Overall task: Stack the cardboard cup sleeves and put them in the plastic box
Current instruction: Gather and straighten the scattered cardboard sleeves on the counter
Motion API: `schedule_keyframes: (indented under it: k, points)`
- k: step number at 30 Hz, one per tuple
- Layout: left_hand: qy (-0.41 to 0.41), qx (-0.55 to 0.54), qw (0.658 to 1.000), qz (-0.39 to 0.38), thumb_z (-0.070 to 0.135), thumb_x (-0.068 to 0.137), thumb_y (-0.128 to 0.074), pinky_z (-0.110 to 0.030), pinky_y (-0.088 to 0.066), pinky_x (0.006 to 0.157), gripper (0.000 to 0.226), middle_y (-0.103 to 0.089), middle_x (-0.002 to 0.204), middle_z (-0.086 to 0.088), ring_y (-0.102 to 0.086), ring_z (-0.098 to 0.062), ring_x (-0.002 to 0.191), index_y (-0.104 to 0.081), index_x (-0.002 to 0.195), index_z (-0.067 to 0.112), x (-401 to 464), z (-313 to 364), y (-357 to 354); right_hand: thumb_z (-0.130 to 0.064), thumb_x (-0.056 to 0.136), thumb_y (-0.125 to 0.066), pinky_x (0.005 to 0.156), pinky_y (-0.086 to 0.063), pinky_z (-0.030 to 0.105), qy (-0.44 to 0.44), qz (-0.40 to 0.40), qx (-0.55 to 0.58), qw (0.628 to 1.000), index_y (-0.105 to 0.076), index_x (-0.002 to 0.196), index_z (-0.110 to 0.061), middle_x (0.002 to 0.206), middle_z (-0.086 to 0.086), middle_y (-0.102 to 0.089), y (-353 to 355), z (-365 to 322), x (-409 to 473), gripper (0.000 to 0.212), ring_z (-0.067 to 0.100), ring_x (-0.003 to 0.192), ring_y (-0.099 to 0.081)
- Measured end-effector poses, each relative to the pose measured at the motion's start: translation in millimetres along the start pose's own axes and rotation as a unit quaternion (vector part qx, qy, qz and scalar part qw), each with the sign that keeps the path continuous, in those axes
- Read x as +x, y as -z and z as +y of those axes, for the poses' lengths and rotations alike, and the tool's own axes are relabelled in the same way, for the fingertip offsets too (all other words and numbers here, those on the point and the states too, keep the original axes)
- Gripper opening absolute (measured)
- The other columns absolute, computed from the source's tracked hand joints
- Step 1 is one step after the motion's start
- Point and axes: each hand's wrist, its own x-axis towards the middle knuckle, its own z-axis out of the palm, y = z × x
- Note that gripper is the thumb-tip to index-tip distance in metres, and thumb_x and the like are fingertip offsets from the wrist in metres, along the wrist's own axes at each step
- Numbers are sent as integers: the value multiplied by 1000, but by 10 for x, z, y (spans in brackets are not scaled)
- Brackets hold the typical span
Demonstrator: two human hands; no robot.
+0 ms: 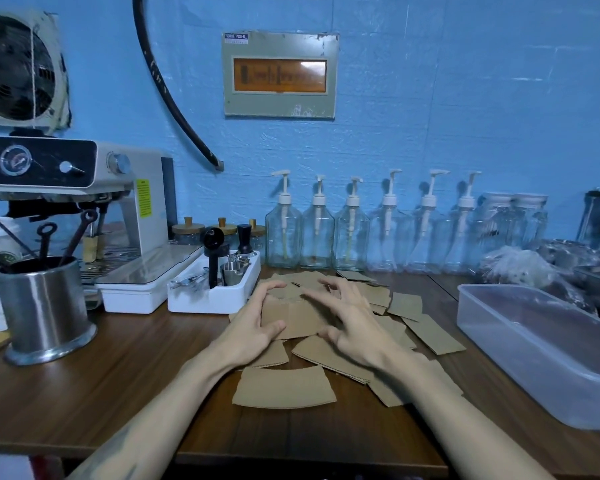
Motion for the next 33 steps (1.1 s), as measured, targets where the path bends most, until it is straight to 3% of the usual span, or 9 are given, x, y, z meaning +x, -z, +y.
schedule_keyframes:
  k: [3,7,10,14,19,23,25,29,33]
  points:
    - [5,5,1000,-6,5,93,-62,-36,-52,97,56,-62,116,6,-64,-14,106,-41,129,44,17,-19,-3,-31,93,-63,119,-23,40,-60,-16,85,994,-17,153,-41,153,-7,-28,-9,-10,22,76,13,142,-26]
    - [43,44,998,-34,25,100,-56,-15,-44,86,38,-60,115,15,-59,-7,104,-39,126,45,6,-6,-30,-26,97,-56,110,-33,35,-46,-30,61,997,-36,147,-37,135,-7,-46,-58,20,29,54,15,128,-43]
    - [28,50,998,-24,28,100,-54,-24,-48,90,33,-61,115,10,-59,-8,105,-42,123,48,24,-25,-28,-23,94,-63,95,-42,28,-48,20,102,993,-56,133,-36,124,-9,-61,-14,35,39,42,8,109,-54]
    - [5,51,999,-6,23,98,-58,-24,-49,81,32,-62,110,8,-59,-5,95,-49,117,47,35,-40,-26,-27,90,-68,89,-49,26,-89,16,124,988,-57,131,-39,116,-11,-66,23,40,-8,44,6,94,-60]
    - [10,33,999,30,18,98,-58,-28,-52,84,30,-63,109,11,-61,-8,94,-54,117,41,45,-24,40,-46,88,-66,96,-45,32,-146,20,109,983,-52,137,-32,105,-12,-63,126,68,-108,53,9,102,-56]
    - [18,19,998,58,16,98,-57,-27,-53,83,29,-63,109,7,-62,-10,94,-54,117,38,31,3,92,-81,73,-53,103,-39,42,-153,-23,26,988,-65,114,-40,120,-10,-53,197,15,-232,59,16,120,-44]
    - [20,39,998,52,16,99,-57,-23,-50,79,29,-62,107,12,-60,-7,92,-52,117,39,3,-10,89,-80,73,-55,97,-32,35,-136,-63,-4,989,-67,111,-38,118,-13,-48,240,-78,-279,58,11,115,-37]
    - [32,76,996,28,17,100,-54,-17,-42,68,32,-60,94,14,-55,0,76,-48,121,41,-39,-21,60,-88,66,-48,99,-27,34,-96,-141,-100,980,-59,130,-35,129,-14,-41,236,-148,-307,84,10,115,-31]
    - [36,81,996,20,18,101,-52,-22,-44,82,35,-62,115,10,-58,-9,101,-47,122,45,-29,-30,63,-72,72,-64,92,-24,31,-96,-146,-65,983,-61,124,-39,126,-12,-44,277,-211,-288,62,11,113,-31]
